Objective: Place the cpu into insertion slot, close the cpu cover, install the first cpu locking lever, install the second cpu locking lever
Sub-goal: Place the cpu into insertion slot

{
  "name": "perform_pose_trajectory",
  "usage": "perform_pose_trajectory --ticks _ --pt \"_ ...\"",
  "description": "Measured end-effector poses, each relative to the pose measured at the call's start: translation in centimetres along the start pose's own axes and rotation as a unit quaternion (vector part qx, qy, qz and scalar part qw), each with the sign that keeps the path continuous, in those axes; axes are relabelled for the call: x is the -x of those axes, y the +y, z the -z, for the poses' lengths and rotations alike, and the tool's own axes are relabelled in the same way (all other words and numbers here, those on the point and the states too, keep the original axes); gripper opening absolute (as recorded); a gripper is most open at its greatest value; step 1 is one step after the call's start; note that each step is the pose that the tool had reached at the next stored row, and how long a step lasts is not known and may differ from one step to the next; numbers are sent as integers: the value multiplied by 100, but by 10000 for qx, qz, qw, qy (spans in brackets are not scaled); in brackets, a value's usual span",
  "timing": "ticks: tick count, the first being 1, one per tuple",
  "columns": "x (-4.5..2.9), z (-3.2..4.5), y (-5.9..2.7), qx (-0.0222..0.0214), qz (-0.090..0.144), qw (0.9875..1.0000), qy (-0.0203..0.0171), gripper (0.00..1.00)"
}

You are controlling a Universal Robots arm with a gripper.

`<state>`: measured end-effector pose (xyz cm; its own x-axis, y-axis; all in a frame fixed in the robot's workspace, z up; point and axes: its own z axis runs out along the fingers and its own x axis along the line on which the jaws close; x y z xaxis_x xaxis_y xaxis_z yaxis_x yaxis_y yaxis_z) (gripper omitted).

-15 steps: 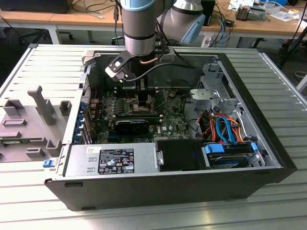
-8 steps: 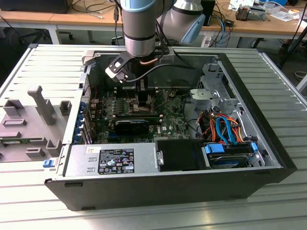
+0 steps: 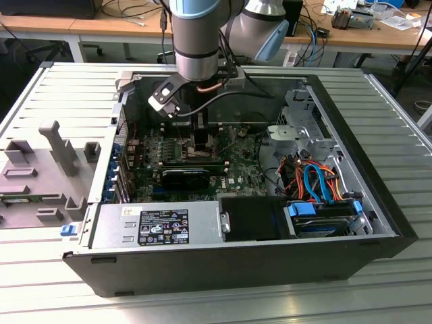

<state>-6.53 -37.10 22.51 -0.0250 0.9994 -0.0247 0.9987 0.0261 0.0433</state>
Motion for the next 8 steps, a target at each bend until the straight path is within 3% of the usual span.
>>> perform_pose_trajectory --ticks 8 --pt "-1 -18 -1 0 0 10000 0 54"
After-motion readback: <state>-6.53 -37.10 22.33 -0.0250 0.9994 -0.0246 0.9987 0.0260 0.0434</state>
